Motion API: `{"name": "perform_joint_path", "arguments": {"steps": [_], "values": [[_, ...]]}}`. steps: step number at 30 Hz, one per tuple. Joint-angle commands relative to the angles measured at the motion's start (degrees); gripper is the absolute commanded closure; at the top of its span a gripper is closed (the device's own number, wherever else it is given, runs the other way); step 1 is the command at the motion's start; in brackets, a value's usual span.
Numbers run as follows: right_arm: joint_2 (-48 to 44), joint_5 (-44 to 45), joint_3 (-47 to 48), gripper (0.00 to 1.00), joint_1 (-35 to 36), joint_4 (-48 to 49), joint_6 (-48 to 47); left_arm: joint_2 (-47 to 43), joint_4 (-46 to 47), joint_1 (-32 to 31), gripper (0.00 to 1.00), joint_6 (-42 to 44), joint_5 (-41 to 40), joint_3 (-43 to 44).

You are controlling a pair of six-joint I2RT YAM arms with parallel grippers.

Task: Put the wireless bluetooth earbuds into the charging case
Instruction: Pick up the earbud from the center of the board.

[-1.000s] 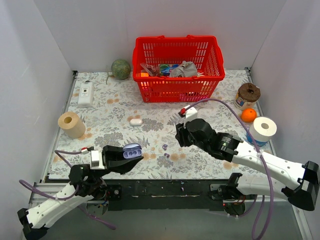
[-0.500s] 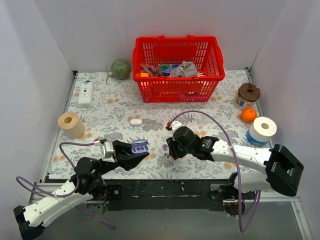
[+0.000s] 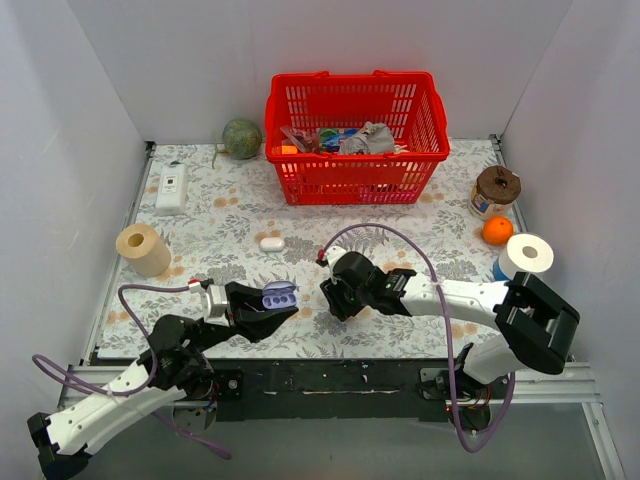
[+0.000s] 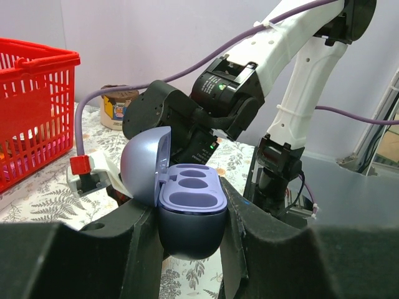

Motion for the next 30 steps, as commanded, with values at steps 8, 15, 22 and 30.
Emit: {"name": "perform_joint_path", "arguments": {"steps": [8,15,22,30], "values": [[3.10,0.87,5.40,0.52,0.00,0.05,-5.06,-1.67,-1.76,0.25,1.00,0.67,-0.53,1.91],[4.07,0.78,6.11,0.55,0.00,-0.38,-6.03,-1.32,-1.76,0.25,1.00,0.85,-0.18,1.91],[4.78,0.26,6.37,0.59,0.00,-0.47,-6.56,-0.71,-1.67,0.25,1.00,0.76,0.00,1.91],[5.65,-0.27,6.19,0.60,0.00,-0.47,-6.73,-0.09,-1.59,0.25,1.00,0.58,0.17,2.09]]}}
